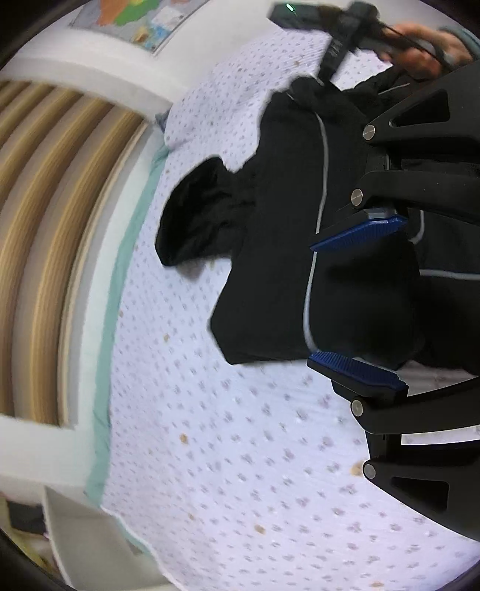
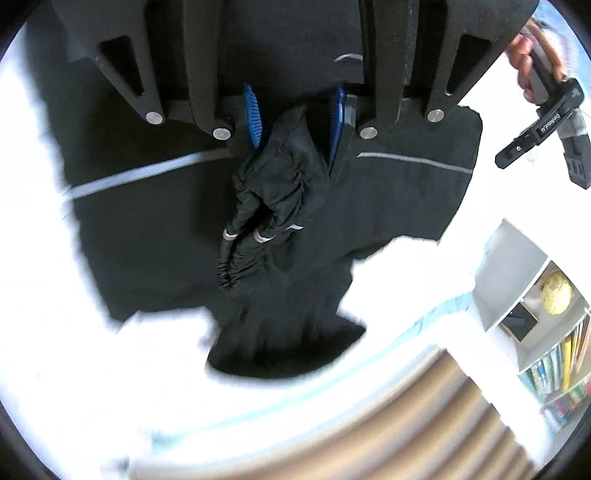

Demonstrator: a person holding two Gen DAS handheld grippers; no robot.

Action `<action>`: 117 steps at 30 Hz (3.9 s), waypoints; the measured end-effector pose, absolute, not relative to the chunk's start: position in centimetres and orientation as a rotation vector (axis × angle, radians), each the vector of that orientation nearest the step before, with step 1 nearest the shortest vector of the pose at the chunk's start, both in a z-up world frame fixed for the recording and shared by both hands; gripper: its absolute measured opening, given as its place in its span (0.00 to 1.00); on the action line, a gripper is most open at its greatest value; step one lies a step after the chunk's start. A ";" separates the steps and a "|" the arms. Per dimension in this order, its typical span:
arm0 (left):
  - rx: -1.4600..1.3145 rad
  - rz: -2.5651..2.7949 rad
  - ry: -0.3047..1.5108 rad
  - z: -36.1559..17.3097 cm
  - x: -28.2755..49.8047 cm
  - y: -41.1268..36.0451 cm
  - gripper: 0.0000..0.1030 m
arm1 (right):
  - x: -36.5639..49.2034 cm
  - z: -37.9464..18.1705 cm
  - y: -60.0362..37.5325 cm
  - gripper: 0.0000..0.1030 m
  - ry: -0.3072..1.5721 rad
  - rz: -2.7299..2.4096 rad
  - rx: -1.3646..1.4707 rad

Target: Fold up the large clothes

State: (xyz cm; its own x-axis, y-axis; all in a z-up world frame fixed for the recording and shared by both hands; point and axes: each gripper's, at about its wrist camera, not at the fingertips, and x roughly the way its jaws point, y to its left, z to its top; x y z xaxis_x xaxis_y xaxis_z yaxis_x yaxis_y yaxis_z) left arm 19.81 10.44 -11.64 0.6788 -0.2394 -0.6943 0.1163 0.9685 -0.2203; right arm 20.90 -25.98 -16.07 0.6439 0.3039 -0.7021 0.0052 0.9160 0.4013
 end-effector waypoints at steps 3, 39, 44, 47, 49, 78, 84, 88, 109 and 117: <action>-0.155 -0.246 0.795 -11.5 20.7 8.7 0.56 | 19.9 -12.8 -28.7 0.34 0.773 0.101 0.312; 0.035 -0.224 1.041 -23.6 31.0 1.4 0.70 | 28.1 -25.9 -28.8 0.79 1.095 -0.022 0.123; 0.018 -0.252 1.006 -20.6 28.1 2.2 0.70 | 25.7 -23.8 -28.9 0.73 1.065 0.004 0.078; 0.060 -0.297 0.916 -17.1 24.0 2.2 0.70 | 21.1 -19.8 -30.1 0.73 0.971 0.048 0.135; 0.068 -0.302 0.900 -16.0 22.2 2.3 0.70 | 19.1 -17.7 -30.2 0.73 0.925 0.024 0.108; -0.061 -0.233 0.932 -23.5 20.6 4.9 0.71 | 14.1 -24.6 -32.6 0.68 0.906 0.011 0.110; -0.067 -0.232 1.078 -18.8 21.5 4.8 0.71 | 16.4 -22.0 -33.6 0.69 1.106 0.006 0.224; -0.072 -0.236 1.065 -13.0 22.4 5.2 0.71 | 17.2 -16.4 -34.0 0.70 1.117 0.001 0.214; -0.153 -0.190 1.082 -11.2 49.8 1.9 0.71 | 41.5 -12.6 -34.3 0.70 1.075 -0.040 0.270; -0.183 -0.196 1.156 -18.1 57.0 0.0 0.71 | 49.6 -19.0 -35.7 0.70 1.126 -0.048 0.295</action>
State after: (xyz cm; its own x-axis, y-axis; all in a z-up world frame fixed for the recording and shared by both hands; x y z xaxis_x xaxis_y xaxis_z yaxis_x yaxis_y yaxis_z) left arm 56.99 -0.02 -18.13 0.3894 -0.2469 -0.8874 0.0587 0.9681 -0.2436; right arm 49.55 -35.66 -18.99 0.4337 0.1104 -0.8943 0.1858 0.9602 0.2086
